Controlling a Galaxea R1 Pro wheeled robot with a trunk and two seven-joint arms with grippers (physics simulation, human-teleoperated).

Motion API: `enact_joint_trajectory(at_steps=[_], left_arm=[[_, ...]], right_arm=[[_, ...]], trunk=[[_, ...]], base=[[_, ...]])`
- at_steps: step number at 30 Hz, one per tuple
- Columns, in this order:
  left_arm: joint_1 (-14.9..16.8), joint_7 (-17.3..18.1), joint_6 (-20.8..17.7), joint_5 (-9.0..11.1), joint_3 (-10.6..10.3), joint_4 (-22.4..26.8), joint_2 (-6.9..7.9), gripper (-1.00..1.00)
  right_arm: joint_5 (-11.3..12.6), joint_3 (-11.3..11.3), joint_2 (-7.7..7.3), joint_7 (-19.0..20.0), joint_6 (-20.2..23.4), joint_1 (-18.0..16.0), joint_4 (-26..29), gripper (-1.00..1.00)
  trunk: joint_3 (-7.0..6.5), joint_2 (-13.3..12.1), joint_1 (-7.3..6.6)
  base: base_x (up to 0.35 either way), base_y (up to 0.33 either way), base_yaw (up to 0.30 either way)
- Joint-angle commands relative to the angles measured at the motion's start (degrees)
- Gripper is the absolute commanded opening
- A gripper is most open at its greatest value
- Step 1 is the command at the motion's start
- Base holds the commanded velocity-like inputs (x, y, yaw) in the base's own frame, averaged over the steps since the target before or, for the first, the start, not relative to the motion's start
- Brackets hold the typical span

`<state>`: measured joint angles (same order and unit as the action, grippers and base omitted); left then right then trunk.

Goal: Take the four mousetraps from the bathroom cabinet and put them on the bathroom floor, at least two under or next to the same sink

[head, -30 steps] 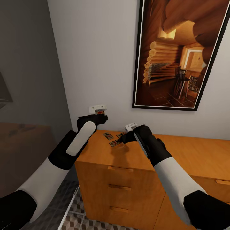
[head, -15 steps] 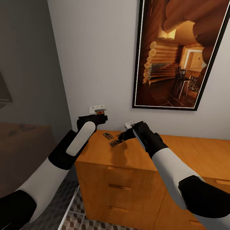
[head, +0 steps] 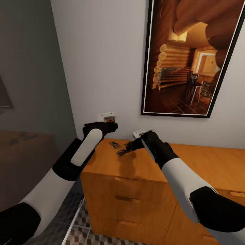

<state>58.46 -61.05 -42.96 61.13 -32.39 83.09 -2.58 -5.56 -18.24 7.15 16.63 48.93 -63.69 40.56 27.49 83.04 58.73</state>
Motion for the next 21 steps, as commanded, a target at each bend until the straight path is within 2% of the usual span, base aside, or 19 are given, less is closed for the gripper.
enact_joint_trajectory(at_steps=[1, 2, 4, 6, 7, 8, 11, 13, 15, 21], left_arm=[[0.09, -0.59, -0.34, 2.24, -0.03, 0.11, -0.66, -1.0], [0.1, -0.58, -0.33, 2.91, -0.03, 0.15, -0.82, -1.0], [0.34, -0.45, -0.33, 6.26, 0.02, 0.26, -1.56, -1.0], [0.55, 0.5, -0.3, 8.62, 0.11, 0.3, -1.92, -1.0], [0.7, 1.62, -0.29, 9.65, 0.26, 0.3, -2.01, -1.0], [0.99, 5.0, -0.28, 10.98, 1.23, 0.31, -2.1, -1.0], [1.16, 11.23, -0.28, 11.75, 3.69, 0.32, -2.1, -1.0], [1.19, 14.45, -0.28, 12.03, 4.61, 0.32, -2.13, -1.0], [1.26, 16.31, -0.28, 12.53, 4.95, 0.32, -2.15, -1.0], [2.29, 23.41, -0.22, 15.65, 5.66, 0.32, -2.18, -1.0]], right_arm=[[-0.6, -0.04, -0.01, 0.42, -0.68, -0.04, -0.94, 1.0], [-0.63, -0.06, -0.02, 0.42, -1.14, -0.04, -1.49, 1.0], [-0.8, -0.11, 0.03, 0.42, -3.22, -0.03, -4.21, 1.0], [-0.83, -0.12, 0.05, 0.42, -4.15, -0.03, -5.38, 1.0], [-0.84, -0.13, 0.05, 0.42, -4.39, -0.03, -5.67, 1.0], [-0.85, -0.13, 0.05, 0.42, -4.64, -0.03, -5.98, 1.0], [-0.79, -0.13, 0.09, 0.42, -4.77, -0.03, -6.2, 1.0], [-0.77, -0.13, 0.13, 0.42, -4.8, -0.03, -6.26, 1.0], [-0.78, -0.13, 0.14, 0.42, -4.81, -0.03, -6.27, 1.0], [-0.82, -0.26, 0.7, 0.42, -4.82, 0.15, -6.28, 1.0]], trunk=[[0.07, 0.04, 0.0], [0.07, 0.04, 0.0], [0.07, 0.04, 0.0], [0.07, 0.04, 0.0], [0.07, 0.04, 0.0], [0.07, 0.04, 0.0], [0.07, 0.04, 0.0], [0.07, 0.04, 0.0], [0.07, 0.04, 0.0], [0.07, 0.04, 0.0]], base=[[0.0, 0.0, 0.0], [0.0, 0.0, 0.0], [0.0, 0.0, 0.0], [0.0, 0.0, 0.0], [0.0, 0.0, 0.0], [0.0, 0.0, 0.0], [0.0, 0.0, 0.0], [0.0, 0.0, 0.0], [0.0, 0.0, 0.0], [0.0, 0.0, 0.0]])
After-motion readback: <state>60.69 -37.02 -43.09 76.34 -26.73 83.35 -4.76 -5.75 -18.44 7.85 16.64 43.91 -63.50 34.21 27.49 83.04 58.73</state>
